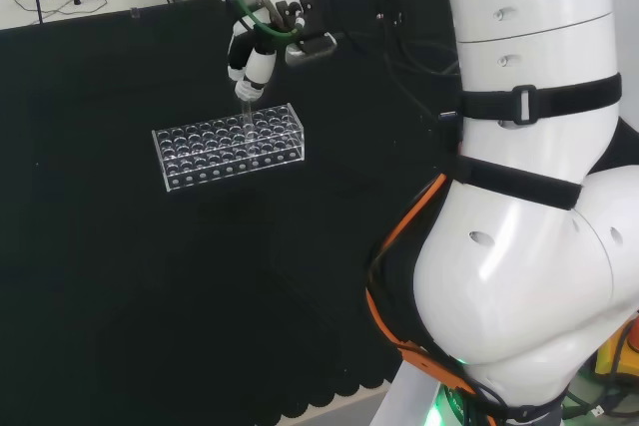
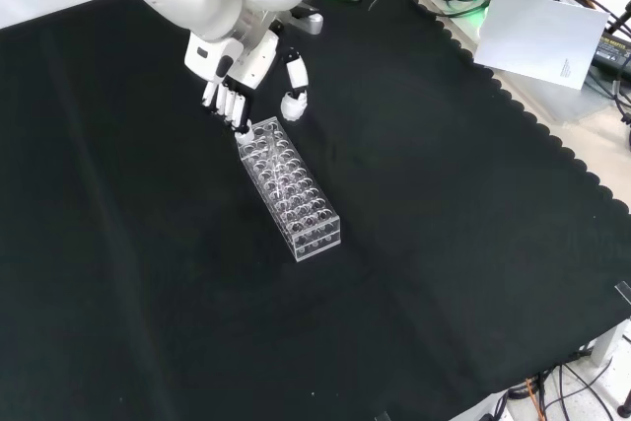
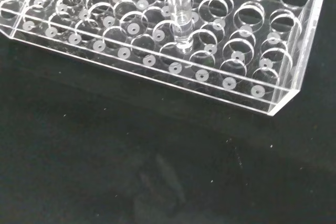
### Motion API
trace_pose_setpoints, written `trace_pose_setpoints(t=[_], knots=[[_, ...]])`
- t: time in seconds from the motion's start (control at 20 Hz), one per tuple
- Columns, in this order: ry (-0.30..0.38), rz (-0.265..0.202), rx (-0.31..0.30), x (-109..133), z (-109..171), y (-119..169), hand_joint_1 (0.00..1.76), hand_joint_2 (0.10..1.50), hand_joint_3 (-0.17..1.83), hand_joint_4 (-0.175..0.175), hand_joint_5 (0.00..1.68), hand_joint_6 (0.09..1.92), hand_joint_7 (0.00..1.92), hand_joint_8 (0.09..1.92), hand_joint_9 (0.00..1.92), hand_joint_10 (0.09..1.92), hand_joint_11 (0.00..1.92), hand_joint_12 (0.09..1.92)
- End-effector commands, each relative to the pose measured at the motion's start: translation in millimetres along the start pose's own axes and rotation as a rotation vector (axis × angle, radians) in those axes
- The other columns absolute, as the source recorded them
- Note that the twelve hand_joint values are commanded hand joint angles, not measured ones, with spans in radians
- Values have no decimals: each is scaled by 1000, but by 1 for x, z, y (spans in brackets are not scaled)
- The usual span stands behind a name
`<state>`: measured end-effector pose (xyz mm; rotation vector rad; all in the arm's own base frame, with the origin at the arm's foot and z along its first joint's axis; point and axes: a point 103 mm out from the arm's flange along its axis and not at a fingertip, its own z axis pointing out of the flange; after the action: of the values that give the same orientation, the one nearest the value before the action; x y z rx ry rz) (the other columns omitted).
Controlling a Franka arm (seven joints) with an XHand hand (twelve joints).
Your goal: Pick up the test tube.
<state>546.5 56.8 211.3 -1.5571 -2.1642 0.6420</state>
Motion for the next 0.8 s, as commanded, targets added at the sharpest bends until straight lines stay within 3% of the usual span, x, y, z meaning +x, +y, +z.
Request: trace_pose_setpoints(t=[0.05,0.35,0.8], knots=[[38,-8,-10,11,7,-5,867,726,665,-157,377,615,595,948,473,933,182,1487],[74,-3,-9,15,17,-10,876,723,667,-160,387,644,623,957,483,936,188,1488],[73,-23,-4,18,24,0,912,706,696,-169,414,732,692,953,523,926,215,1482]])
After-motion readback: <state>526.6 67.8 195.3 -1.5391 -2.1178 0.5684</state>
